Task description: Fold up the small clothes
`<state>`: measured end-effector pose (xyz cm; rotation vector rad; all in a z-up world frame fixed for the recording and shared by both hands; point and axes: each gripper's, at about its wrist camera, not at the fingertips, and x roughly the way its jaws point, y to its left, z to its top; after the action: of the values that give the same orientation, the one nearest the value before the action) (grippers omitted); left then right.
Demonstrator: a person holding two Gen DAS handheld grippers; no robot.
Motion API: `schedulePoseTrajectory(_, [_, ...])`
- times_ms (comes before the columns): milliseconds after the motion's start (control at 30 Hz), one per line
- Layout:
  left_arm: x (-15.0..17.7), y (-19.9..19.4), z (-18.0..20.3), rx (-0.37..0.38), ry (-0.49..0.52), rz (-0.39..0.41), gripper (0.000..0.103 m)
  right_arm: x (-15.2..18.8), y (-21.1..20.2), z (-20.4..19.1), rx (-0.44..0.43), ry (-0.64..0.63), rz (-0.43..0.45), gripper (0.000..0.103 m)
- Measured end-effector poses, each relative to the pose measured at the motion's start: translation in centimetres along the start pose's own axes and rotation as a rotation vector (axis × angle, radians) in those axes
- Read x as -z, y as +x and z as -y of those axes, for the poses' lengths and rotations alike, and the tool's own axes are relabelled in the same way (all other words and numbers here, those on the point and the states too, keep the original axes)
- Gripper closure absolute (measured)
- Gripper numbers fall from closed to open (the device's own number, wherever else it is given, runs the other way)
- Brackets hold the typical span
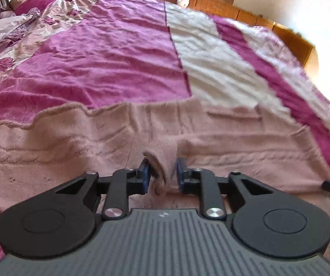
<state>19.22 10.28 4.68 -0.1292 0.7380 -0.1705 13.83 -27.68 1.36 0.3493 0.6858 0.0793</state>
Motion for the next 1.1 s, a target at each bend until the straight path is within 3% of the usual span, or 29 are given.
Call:
schedulePoseTrajectory(100, [0.6,0.6,-0.4,0.005,-0.027,-0.012,0.054,0.1,0.0,0.1,-0.003,-0.005,0.003,0.067])
schedulePoseTrajectory(367, [-0.2,0.5,-0.7,0.108,-0.138,0.039,0.053,0.2,0.0,0.0,-0.004,-0.009,0.009,0.067])
schedulePoseTrajectory(567, [-1.4,1.4,-1.0,0.043,-0.194,0.060,0.053,0.4,-0.1,0.0,-0.008,-0.015,0.016,0.067])
schedulePoseTrajectory(733, [-1.6,-0.4,-2.3,0.069,-0.255,0.134,0.053,0.5,-0.1,0.1,-0.013,-0.016,0.017,0.067])
schedulePoseTrajectory(967, [0.1,0.6,-3.2,-0.065,-0.228,0.040,0.049,0.5,-0.1,0.1,-0.011,-0.017,0.020,0.067])
schedulePoseTrajectory(1100, [0.7,1.0,-4.0,-0.047,-0.276,0.038,0.049,0.4,-0.1,0.0,-0.010,-0.028,0.013,0.067])
